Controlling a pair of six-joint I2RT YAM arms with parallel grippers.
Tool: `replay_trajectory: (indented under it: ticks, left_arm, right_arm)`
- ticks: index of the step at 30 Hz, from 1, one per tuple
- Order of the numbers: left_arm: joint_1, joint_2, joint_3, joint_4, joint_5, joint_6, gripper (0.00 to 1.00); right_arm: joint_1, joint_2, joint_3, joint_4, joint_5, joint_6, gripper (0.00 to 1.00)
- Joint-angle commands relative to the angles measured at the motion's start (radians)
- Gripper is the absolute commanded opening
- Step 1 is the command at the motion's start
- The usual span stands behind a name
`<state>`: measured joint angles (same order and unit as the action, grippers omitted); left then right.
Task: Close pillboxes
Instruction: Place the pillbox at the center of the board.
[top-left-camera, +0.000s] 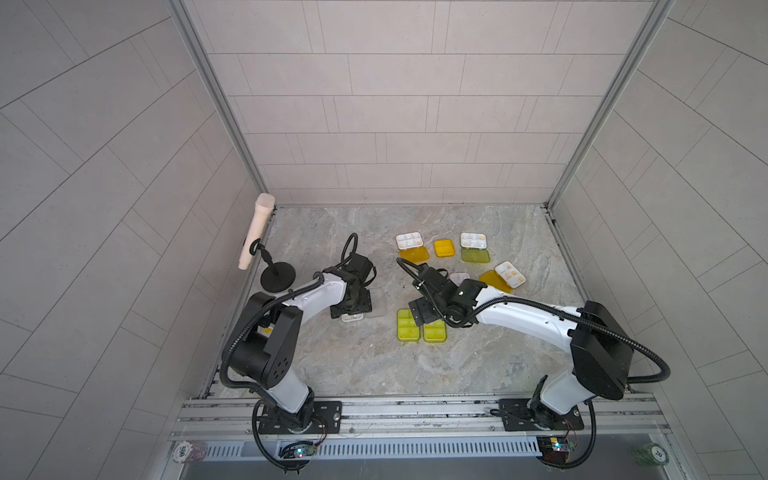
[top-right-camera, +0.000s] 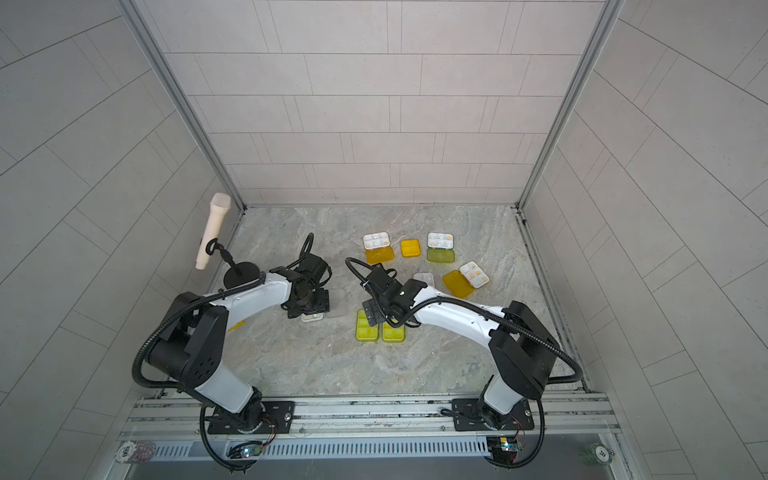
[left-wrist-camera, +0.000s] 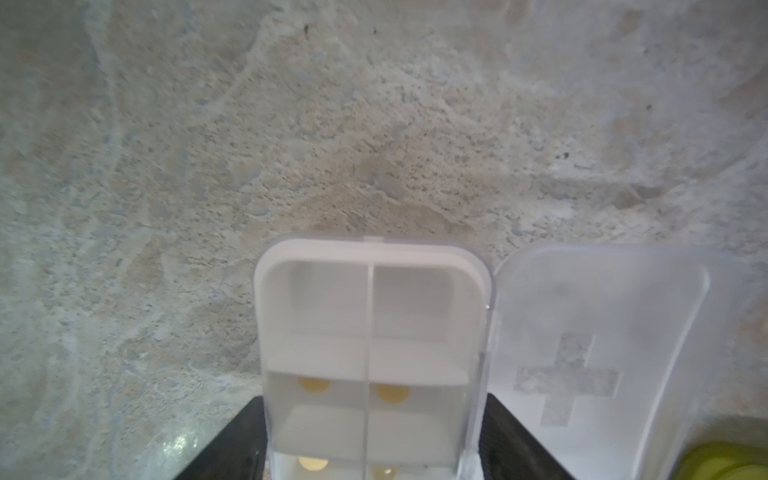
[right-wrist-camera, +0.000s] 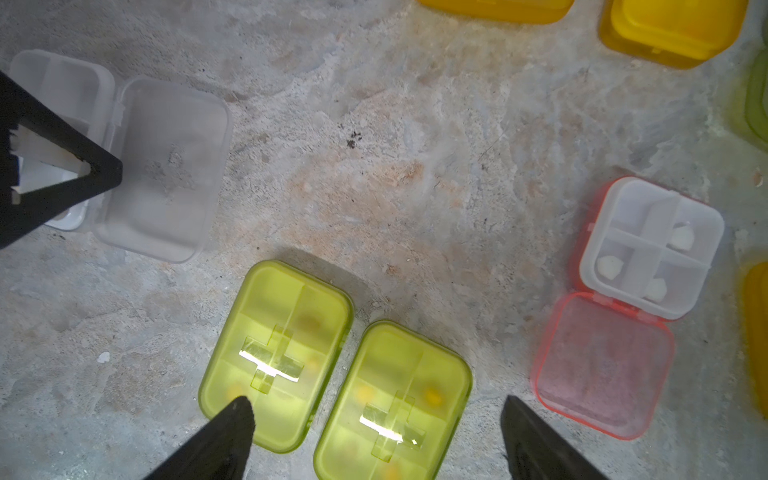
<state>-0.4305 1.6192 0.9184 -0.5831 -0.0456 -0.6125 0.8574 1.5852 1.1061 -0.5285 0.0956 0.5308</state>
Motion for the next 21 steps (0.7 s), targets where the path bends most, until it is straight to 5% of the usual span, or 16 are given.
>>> replay_trajectory:
  ticks: [1,21]
  left_arm:
    - [-0.015,-0.012,-0.043,0.024,-0.031,-0.047,0.75]
    - [-0.067,-0.082,-0.123,0.072,0.049,-0.059,0.85]
  right_arm:
    - [0.003,-0.029,0.023,-0.034,0.012,0.001,0.94]
    - [-0.010,0.042,0.179,-0.137,-0.090,-0.005,0.95]
